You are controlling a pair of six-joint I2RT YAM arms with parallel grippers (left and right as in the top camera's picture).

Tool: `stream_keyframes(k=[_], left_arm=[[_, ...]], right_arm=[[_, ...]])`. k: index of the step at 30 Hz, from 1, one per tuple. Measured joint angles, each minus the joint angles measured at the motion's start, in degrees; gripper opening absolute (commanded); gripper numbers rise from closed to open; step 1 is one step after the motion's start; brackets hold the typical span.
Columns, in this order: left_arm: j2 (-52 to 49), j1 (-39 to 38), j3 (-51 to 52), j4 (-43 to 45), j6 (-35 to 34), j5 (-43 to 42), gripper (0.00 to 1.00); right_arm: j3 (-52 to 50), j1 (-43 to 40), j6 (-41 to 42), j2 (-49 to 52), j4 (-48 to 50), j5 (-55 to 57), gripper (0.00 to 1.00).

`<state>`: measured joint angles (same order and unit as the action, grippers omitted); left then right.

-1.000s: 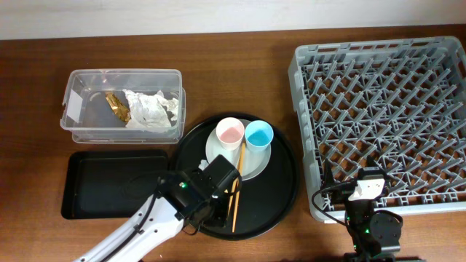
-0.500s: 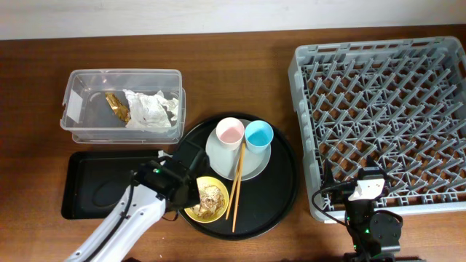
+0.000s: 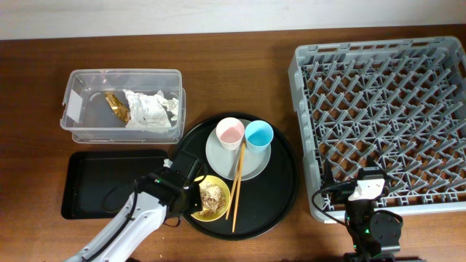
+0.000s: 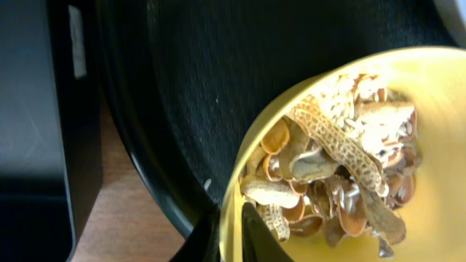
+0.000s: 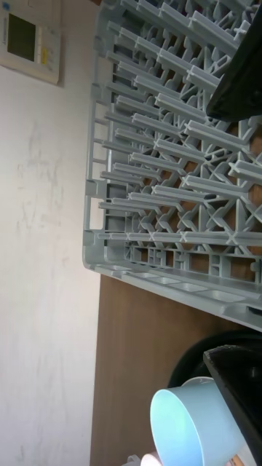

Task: Sort waste into correct bins and load items into the dishwasher rack
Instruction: 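Grasp the rim of the yellow bowl with the left gripper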

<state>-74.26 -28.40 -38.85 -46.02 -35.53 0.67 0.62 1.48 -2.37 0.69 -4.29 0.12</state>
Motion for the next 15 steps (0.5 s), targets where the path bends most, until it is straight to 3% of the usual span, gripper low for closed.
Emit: stream_keyframes(k=[10, 12, 15], left_arm=[[0.0, 0.9, 0.0, 5.5, 0.0, 7.8, 0.03], [0.0, 2.9, 0.0, 6.3, 0.0, 8.1, 0.29], [0.0, 5.0, 0.0, 6.3, 0.0, 9.1, 0.34]], right_arm=[[0.0, 0.0, 0.0, 0.0, 0.0, 0.0, 0.99], [0.0, 0.0, 0.0, 0.0, 0.0, 0.0, 0.99], [0.0, 0.0, 0.0, 0.0, 0.0, 0.0, 0.99]])
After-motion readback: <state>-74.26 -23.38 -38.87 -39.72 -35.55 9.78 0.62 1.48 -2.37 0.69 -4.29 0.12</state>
